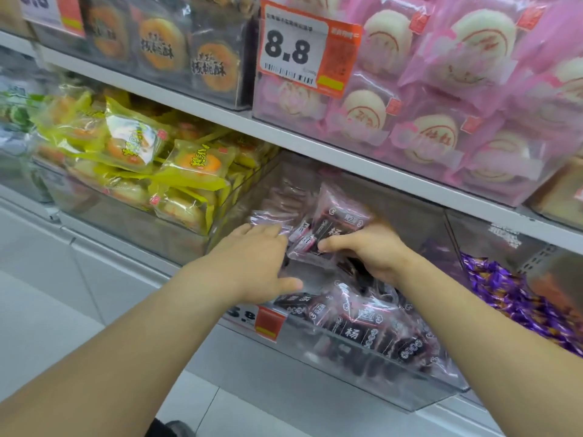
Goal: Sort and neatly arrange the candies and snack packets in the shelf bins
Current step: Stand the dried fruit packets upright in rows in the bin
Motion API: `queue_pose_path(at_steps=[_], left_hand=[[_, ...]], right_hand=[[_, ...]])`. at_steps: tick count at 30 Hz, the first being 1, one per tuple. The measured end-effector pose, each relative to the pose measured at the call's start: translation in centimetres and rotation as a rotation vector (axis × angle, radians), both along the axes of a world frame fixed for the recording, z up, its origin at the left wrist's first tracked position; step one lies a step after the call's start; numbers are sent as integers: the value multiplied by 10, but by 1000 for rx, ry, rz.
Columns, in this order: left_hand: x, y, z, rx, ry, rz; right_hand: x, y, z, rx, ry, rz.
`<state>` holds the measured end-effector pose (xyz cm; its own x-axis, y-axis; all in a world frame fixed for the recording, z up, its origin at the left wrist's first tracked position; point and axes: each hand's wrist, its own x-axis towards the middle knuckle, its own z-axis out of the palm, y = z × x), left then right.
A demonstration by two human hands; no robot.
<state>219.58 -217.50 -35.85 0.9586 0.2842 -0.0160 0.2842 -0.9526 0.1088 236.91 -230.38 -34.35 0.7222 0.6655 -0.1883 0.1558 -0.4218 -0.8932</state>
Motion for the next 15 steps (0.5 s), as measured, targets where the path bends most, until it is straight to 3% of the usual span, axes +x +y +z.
queue_pose_path(at_steps=[3,7,12,15], left_hand=[[3,3,-3,24,-28,-7],[2,6,-3,-3,-51,6],[-4,4,4,3,-46,34],[-7,1,9,9,-38,50]], right_hand=[[12,7,-10,-77,194,97],[24,6,-16,-161,231,130],[23,0,-17,-371,21,36],[13,5,-18,-393,-166,-36]])
